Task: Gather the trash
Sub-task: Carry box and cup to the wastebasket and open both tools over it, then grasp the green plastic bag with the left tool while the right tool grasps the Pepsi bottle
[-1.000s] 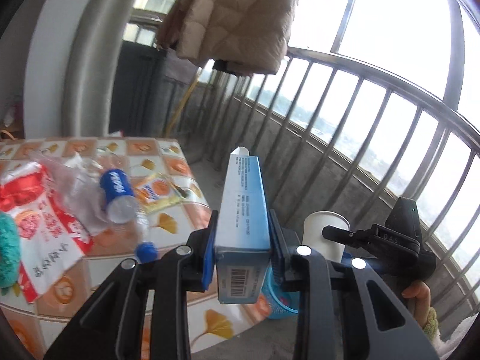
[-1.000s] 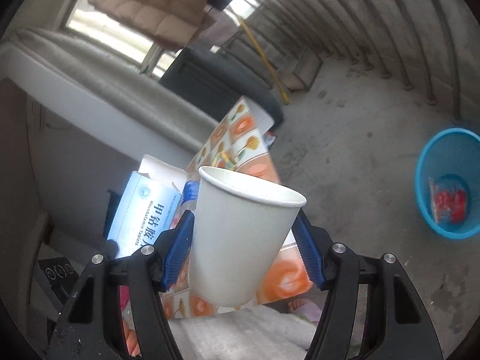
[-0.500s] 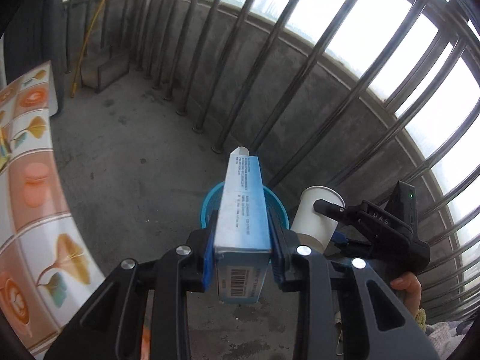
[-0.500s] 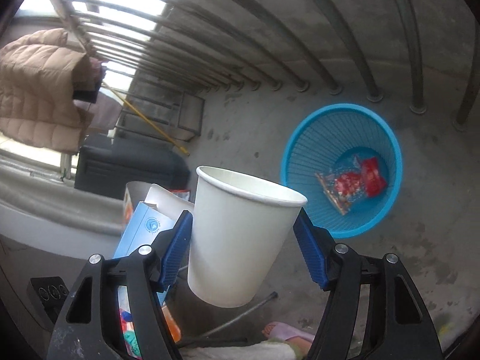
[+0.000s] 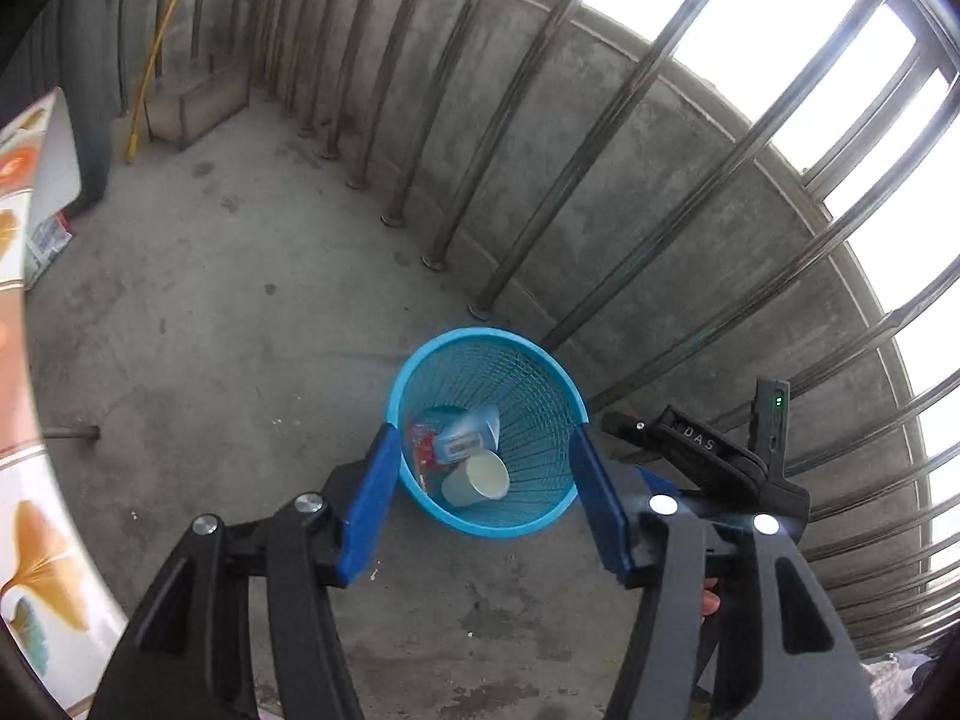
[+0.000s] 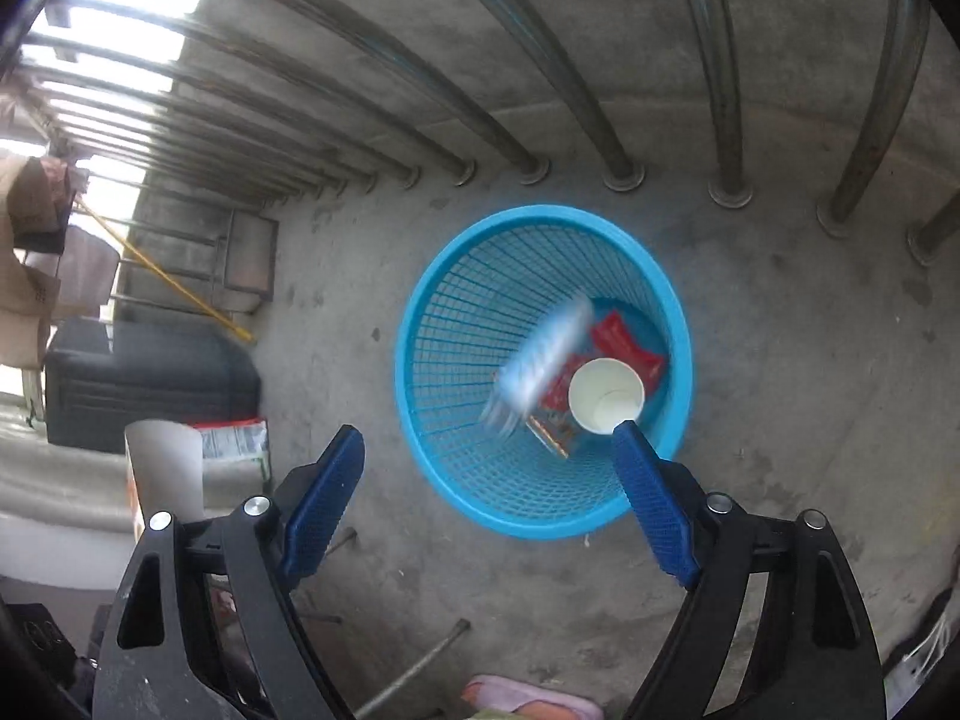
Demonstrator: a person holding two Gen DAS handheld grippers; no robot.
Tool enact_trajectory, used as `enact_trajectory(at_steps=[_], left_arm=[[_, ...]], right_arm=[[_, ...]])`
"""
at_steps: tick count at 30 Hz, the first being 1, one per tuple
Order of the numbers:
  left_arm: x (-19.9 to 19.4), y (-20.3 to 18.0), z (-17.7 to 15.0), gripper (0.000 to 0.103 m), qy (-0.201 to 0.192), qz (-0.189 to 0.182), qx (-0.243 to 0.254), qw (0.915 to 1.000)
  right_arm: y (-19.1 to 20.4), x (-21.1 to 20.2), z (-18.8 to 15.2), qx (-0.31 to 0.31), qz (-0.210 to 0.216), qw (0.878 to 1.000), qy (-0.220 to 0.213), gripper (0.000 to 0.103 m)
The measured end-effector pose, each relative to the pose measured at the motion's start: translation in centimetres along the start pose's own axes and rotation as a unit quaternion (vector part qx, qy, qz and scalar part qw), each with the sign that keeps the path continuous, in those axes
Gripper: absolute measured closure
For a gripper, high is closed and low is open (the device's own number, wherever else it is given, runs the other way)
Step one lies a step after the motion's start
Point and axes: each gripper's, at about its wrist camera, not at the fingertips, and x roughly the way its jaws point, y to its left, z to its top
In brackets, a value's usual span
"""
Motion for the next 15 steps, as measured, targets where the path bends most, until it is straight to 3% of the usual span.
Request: enact_trajectory(at_steps=[4,9,12,15], left_arm=[[-4.6,0.7,-1.1,0.046,-0.040,0.008,-0.002,0.9992],[-11.3,1.6,-3.4,0.046,-0.095,0.033,0.016,0.9948],[-15.8,3.4,-5.4,0.044,-0.134,0.067,0.017,0.9886],[-20.6,6.0,-8.0,0.043,-0.178,0.116,0.011,0.9771]], right_arm=[[1.7,-1.3,-0.9,-0.033,0.007,0.999,-0.001,0.022],[6.7,-4.0,-2.6,-0.127,0.035,0.991,-0.025,0.022],[10.3,-4.9,-4.4,-0.187,0.061,0.980,-0.024,0.022],[14.2,-5.3,-6.8,-0.237,0.094,0.967,-0.003,0.022]])
